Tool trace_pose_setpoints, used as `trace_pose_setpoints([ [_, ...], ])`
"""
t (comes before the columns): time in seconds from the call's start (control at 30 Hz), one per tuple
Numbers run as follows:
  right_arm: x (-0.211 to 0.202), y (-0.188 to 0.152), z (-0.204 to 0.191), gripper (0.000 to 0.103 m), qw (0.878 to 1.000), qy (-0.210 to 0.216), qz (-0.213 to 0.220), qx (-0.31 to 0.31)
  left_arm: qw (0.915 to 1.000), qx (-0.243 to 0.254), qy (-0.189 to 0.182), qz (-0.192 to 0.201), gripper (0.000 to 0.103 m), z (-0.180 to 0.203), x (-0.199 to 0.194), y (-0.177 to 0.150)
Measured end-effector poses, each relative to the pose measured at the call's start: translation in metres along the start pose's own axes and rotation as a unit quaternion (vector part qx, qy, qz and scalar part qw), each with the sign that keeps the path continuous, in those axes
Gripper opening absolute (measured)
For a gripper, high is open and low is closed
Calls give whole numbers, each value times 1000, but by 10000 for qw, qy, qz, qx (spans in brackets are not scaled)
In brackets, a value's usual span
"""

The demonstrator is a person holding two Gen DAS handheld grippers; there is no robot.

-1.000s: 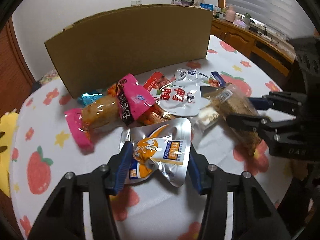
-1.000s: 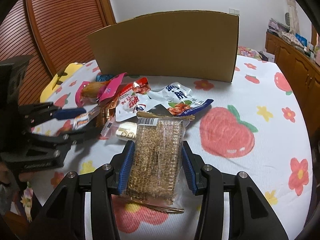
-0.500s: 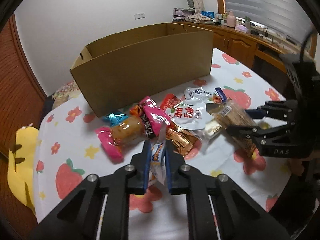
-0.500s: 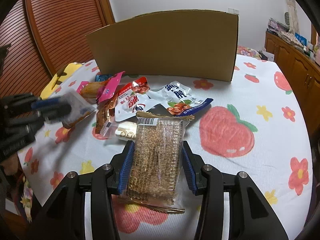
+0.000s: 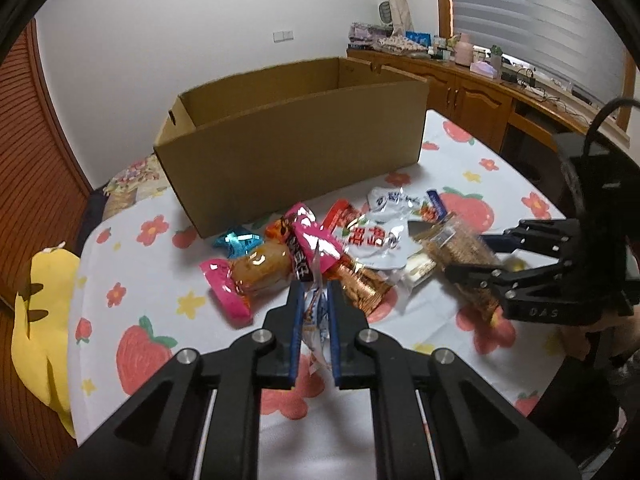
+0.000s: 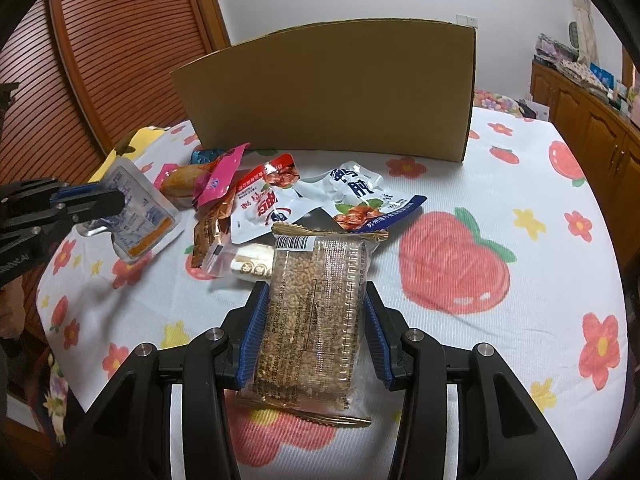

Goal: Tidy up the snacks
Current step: 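Lift the wafer pack with the right tool while the left tool grasps a small snack packet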

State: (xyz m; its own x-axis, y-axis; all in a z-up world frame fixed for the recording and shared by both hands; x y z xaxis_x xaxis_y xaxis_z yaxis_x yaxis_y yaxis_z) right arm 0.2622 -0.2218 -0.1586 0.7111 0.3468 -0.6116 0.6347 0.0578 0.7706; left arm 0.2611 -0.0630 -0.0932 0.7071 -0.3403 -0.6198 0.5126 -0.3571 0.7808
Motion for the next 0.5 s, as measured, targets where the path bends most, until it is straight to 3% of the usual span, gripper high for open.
trace_pose_setpoints([
  [0.5, -6, 1, -2, 43, 9998, 56, 193, -63, 9971, -181, -254, 699, 8, 13, -28, 35],
])
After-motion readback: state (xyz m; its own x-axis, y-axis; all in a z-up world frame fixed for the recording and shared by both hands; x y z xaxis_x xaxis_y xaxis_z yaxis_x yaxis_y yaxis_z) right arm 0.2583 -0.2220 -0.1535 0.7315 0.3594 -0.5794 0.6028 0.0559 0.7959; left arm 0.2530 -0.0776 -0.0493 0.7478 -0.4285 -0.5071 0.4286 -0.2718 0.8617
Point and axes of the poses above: each gripper's, at about its wrist camera, not at the fingertips, and x roughly the way its jaws point, z to its right, y to its top, the point moved 6 cm from there along x, roughly the way its jaws point, and after that the axes turned 7 degrees about z, right-handed, at the moved point
